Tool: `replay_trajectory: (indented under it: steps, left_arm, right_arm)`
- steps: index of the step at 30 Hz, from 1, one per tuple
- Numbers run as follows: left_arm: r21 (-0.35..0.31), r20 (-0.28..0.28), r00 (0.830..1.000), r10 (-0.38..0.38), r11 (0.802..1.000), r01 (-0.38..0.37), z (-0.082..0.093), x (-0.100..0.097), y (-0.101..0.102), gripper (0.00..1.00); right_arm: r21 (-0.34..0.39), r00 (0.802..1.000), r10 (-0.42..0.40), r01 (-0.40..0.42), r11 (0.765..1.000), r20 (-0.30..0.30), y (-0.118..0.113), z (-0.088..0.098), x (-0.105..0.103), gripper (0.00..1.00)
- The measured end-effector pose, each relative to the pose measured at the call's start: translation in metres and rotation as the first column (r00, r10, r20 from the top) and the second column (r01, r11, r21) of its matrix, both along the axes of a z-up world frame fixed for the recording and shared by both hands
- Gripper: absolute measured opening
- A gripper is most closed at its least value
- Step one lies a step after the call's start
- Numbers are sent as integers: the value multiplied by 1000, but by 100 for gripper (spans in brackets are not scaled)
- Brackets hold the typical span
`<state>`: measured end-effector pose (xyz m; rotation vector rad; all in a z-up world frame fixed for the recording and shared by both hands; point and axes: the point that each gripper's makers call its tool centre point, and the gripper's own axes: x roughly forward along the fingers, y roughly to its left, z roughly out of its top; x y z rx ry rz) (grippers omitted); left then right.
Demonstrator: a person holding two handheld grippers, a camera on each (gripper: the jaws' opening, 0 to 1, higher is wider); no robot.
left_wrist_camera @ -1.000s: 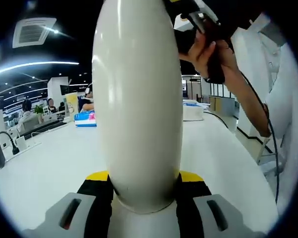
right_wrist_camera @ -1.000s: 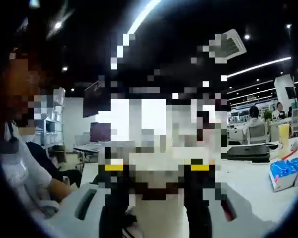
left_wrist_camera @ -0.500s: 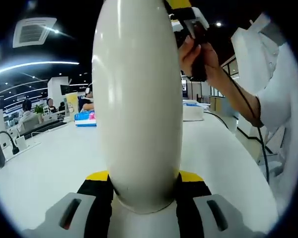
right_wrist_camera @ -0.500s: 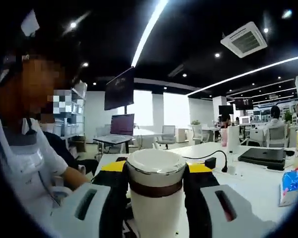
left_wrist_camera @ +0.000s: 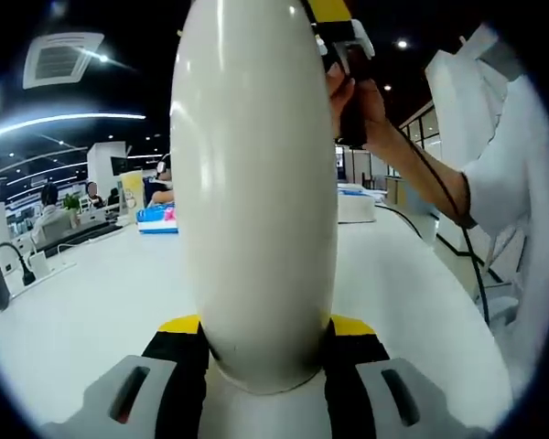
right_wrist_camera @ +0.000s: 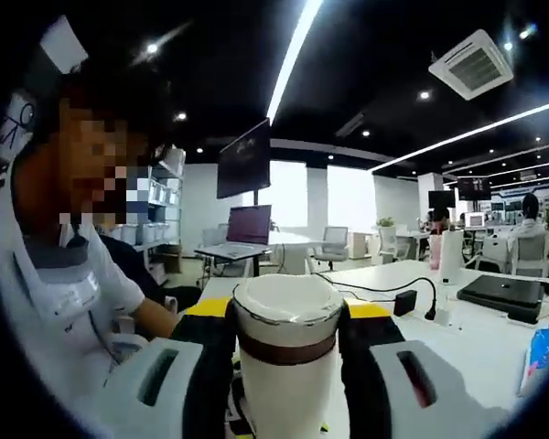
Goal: Grasp the water cup twist off the cup lid place the cup lid on the table
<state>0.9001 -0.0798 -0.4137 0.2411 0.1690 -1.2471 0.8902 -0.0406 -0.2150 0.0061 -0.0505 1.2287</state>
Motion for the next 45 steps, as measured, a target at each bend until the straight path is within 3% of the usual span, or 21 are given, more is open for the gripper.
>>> replay_trajectory:
  steps: [4, 7, 11, 13, 14, 15, 17, 18, 19, 23, 34, 39, 45]
  left_arm:
    - [0, 2, 1000, -1, 1000, 1, 0, 0, 0, 51]
    - [2, 4, 1000, -1, 1000, 1, 0, 0, -1, 51]
    - [2, 5, 1000, 1, 1000, -1, 0, 0, 0, 51]
    - [2, 5, 1000, 2, 1000, -2, 0, 0, 0, 51]
    - [2, 4, 1000, 2, 1000, -2, 0, 0, -1, 51]
    - [2, 5, 1000, 2, 1000, -2, 0, 0, 0, 51]
    - [2, 5, 1000, 2, 1000, -2, 0, 0, 0, 51]
    - [2, 5, 1000, 2, 1000, -2, 0, 0, -1, 51]
    - [2, 5, 1000, 2, 1000, -2, 0, -1, 0, 51]
    - [3, 5, 1000, 3, 1000, -3, 0, -1, 0, 51]
    - [3, 6, 1000, 1, 1000, -1, 0, -1, 0, 51]
    - [3, 6, 1000, 0, 1000, 0, 1, -1, 1, 51]
    - [3, 5, 1000, 1, 1000, -1, 1, 1, 1, 51]
  right_arm:
    - [12, 989, -138, 139, 990, -52, -5, 9, 4, 68]
    - [-46, 954, -295, 292, 955, -62, -12, 6, 6, 80]
    - [-92, 864, -502, 502, 860, 25, -15, 3, 7, 87]
    - [-104, 800, -595, 600, 793, 74, -15, 3, 9, 90]
    - [-97, 785, -614, 619, 779, 81, -13, 3, 8, 90]
    - [-76, 757, -649, 653, 753, 72, -10, 5, 7, 89]
    - [-58, 736, -675, 677, 733, 57, 0, 5, 4, 88]
    - [-60, 716, -696, 698, 714, 52, 0, 3, 4, 89]
    - [-48, 676, -734, 737, 674, 58, 0, 3, 5, 90]
    - [-56, 583, -801, 811, 582, 136, -1, 3, 6, 91]
    - [16, 541, -837, 839, 544, 79, -5, 12, 9, 74]
    - [41, 548, -836, 835, 549, 34, -11, 12, 10, 63]
    - [60, 537, -843, 842, 537, 11, -20, 14, 12, 50]
